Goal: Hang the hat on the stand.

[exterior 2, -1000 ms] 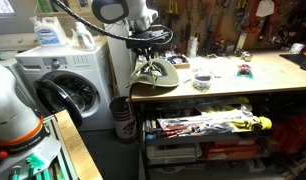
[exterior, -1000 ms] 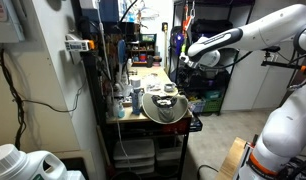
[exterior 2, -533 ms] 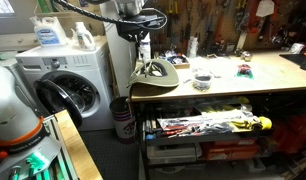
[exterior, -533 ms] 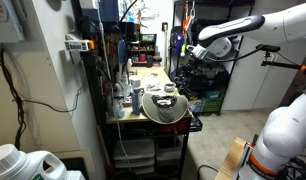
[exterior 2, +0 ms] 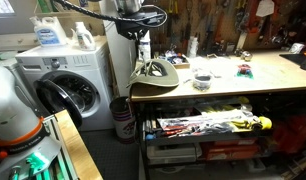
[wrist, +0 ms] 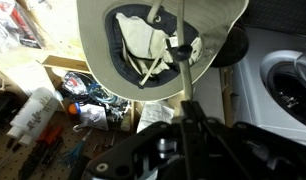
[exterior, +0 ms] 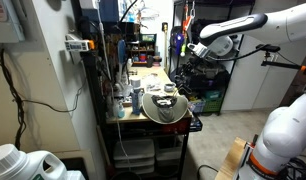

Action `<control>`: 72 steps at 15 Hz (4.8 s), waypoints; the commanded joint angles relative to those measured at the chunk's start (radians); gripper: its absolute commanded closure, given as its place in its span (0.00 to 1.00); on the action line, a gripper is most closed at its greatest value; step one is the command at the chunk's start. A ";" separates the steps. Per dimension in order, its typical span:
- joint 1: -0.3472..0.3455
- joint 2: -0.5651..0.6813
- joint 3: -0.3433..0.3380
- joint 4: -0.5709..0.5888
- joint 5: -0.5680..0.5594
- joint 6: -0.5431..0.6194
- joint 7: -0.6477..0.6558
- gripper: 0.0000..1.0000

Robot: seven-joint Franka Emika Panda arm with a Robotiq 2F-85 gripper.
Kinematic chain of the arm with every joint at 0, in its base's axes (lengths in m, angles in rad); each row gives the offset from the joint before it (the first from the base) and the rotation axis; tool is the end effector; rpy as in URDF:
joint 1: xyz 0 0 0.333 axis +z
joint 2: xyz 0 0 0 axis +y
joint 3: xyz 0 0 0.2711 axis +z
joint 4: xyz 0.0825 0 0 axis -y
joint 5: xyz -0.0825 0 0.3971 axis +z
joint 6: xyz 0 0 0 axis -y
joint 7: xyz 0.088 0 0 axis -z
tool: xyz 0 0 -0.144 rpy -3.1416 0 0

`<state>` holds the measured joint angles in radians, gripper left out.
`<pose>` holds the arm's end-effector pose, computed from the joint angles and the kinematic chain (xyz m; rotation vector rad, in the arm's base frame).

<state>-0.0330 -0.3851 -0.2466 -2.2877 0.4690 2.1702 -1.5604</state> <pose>0.4917 -0.1108 0.4524 -2.5049 -1.4786 -0.8231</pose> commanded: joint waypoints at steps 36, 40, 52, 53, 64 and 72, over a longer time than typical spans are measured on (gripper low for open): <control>0.092 -0.177 0.026 0.271 0.342 -0.343 -0.136 0.99; 0.120 -0.152 0.015 0.297 0.440 -0.382 -0.135 0.99; 0.029 -0.033 0.066 0.303 0.688 -0.375 -0.064 0.99; 0.020 -0.023 0.075 0.308 0.687 -0.361 -0.051 0.99; 0.014 0.107 0.137 0.410 0.683 -0.225 0.146 0.99; 0.029 0.143 0.193 0.424 0.667 -0.127 0.215 0.99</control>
<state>-0.0070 -0.2525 -0.0706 -1.8769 1.1347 2.0067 -1.3736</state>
